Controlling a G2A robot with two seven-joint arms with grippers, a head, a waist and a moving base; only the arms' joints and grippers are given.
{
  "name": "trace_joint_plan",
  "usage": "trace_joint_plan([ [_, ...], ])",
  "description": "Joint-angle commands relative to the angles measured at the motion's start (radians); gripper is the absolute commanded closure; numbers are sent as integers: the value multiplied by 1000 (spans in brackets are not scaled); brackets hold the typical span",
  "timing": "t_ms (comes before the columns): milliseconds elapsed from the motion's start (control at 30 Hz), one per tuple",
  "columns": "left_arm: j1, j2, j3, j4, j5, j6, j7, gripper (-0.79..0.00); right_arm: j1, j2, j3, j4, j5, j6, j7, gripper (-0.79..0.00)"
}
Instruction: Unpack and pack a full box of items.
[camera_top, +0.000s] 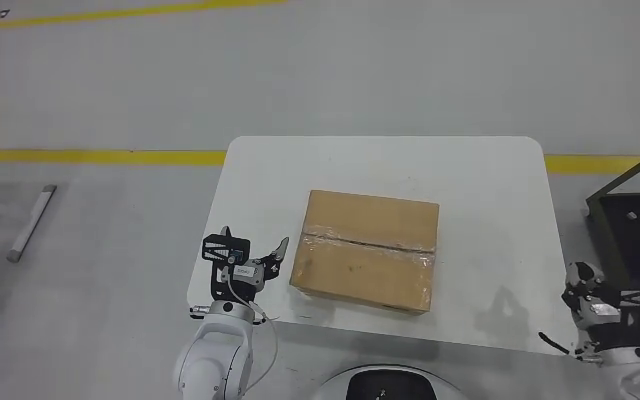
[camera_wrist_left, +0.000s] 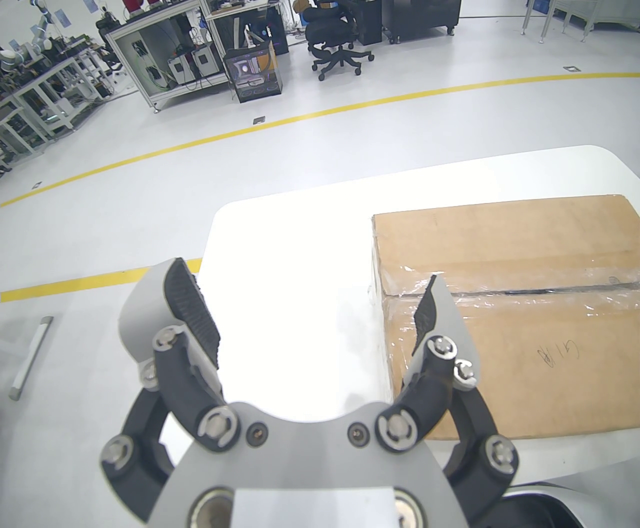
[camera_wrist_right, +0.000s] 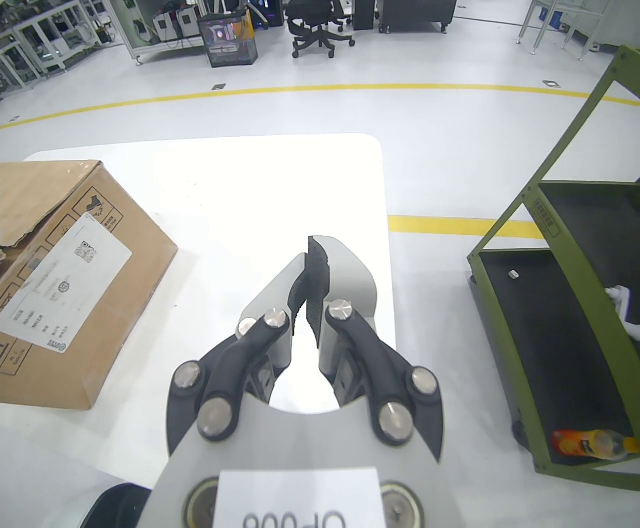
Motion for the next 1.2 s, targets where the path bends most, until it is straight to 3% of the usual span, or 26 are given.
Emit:
trace_joint_plan([
  [0, 0, 0, 0, 0, 0, 0, 0, -785, 2, 0, -1, 1, 0, 1, 0, 0],
  [700, -3, -1, 7, -15, -14, 2, 9, -785, -38, -6, 6, -69, -82, 2, -21, 0],
  [967, -63, -2, 142, -117, 33, -66, -27, -785, -38, -6, 6, -69, -82, 2, -21, 0],
  [1167, -130, -5, 297, -101, 67, -182, -81, -785, -38, -6, 6, -69, -82, 2, -21, 0],
])
